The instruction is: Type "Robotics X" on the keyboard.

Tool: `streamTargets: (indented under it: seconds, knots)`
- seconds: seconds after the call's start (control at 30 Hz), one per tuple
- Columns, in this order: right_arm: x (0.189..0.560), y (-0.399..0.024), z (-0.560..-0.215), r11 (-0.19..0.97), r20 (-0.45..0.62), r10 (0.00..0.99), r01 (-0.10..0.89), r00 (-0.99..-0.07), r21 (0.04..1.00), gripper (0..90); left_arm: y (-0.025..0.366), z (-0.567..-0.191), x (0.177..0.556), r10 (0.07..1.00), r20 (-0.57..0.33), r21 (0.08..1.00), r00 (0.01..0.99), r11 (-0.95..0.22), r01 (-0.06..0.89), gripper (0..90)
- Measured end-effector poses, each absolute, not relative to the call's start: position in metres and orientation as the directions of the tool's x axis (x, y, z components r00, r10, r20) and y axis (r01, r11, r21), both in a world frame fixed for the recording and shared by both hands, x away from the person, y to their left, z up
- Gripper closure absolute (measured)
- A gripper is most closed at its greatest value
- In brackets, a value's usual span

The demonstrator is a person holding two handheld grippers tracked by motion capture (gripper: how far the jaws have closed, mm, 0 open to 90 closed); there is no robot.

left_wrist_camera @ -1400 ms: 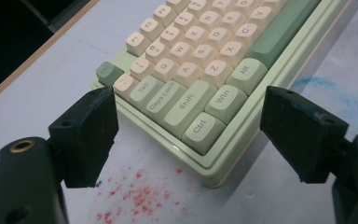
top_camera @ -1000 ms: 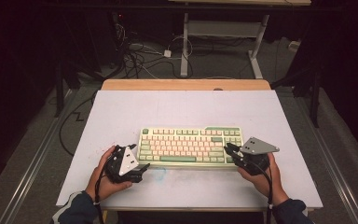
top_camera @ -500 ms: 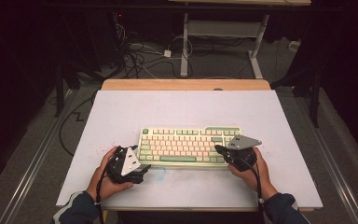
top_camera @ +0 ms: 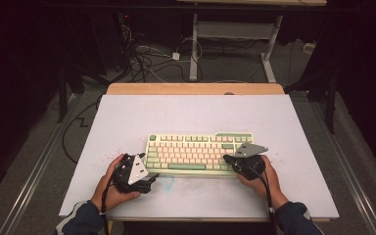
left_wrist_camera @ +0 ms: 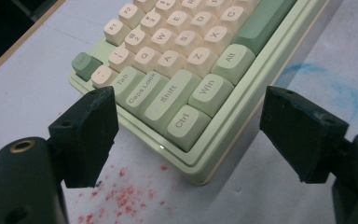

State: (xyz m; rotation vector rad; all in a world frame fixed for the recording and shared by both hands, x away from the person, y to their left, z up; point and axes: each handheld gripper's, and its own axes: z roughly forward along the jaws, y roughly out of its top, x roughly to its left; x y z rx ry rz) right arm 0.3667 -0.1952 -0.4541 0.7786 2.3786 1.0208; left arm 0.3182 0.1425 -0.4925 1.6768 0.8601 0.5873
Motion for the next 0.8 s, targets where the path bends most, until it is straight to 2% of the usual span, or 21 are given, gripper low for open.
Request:
streamTargets:
  seconds: [0.37, 0.57, 0.63, 0.8]
  knots:
    - [0.365, -0.198, -0.458, 0.569, -0.162, 0.642, 0.324, -0.75, 0.755, 90.0, 0.144, -0.491, 0.318, 0.79, -0.057, 0.96, 0.611, -0.125, 0.251, 18.3]
    - [0.365, -0.2, -0.459, 0.564, -0.159, 0.646, 0.326, -0.747, 0.759, 90.0, 0.147, -0.485, 0.32, 0.799, -0.106, 0.959, 0.593, -0.076, 0.274, 20.8]
    - [0.365, -0.201, -0.459, 0.563, -0.159, 0.646, 0.325, -0.747, 0.76, 90.0, 0.149, -0.482, 0.32, 0.798, -0.126, 0.956, 0.59, -0.06, 0.286, 24.3]
    - [0.365, -0.201, -0.46, 0.562, -0.165, 0.648, 0.32, -0.744, 0.763, 90.0, 0.152, -0.48, 0.321, 0.799, -0.149, 0.944, 0.583, -0.062, 0.325, 42.4]
